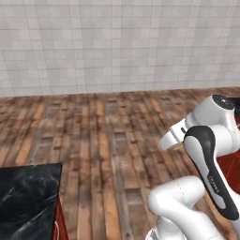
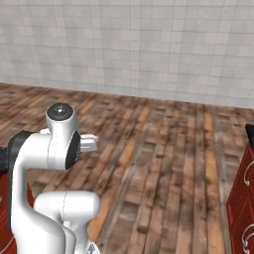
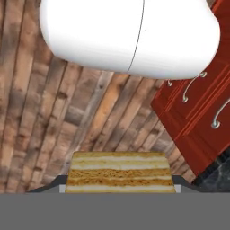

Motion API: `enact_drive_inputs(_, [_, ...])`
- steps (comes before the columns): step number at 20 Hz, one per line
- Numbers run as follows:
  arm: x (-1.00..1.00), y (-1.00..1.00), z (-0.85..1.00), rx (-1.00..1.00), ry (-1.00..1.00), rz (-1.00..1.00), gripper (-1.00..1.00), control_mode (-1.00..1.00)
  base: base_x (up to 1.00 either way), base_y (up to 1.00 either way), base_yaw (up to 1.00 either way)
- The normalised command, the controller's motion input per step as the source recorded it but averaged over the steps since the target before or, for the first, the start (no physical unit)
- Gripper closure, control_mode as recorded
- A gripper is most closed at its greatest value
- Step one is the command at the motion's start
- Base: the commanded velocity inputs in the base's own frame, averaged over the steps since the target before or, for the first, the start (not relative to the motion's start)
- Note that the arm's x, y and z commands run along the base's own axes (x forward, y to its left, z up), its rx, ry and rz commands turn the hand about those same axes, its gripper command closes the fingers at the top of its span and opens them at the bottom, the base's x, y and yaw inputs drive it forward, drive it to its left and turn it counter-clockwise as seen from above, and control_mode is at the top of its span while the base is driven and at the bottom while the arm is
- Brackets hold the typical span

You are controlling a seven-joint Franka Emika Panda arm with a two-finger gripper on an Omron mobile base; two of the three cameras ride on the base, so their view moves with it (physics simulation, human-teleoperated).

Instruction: Take the cake and donut from the fridge and place them on the empty tray on the dining counter.

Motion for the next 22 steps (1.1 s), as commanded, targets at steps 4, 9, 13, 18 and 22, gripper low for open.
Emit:
enact_drive_inputs(4, [0.0, 0.0, 0.0, 0.0, 0.0, 0.0, 1.0, 1.0, 0.88, 0.3, -0.01])
enact_drive_inputs(9, [0.0, 0.0, 0.0, 0.0, 0.0, 0.0, 1.0, 1.0, 0.84, 0.2, 0.01])
enact_drive_inputs(13, [0.0, 0.0, 0.0, 0.0, 0.0, 0.0, 1.0, 1.0, 0.78, 0.2, 0.07])
enact_drive_inputs(18, [0.0, 0.0, 0.0, 0.0, 0.0, 0.0, 1.0, 1.0, 0.65, 0.25, 0.18])
enact_drive_inputs(22, [0.0, 0.0, 0.0, 0.0, 0.0, 0.0, 1.0, 1.0, 0.62, 0.31, 0.23])
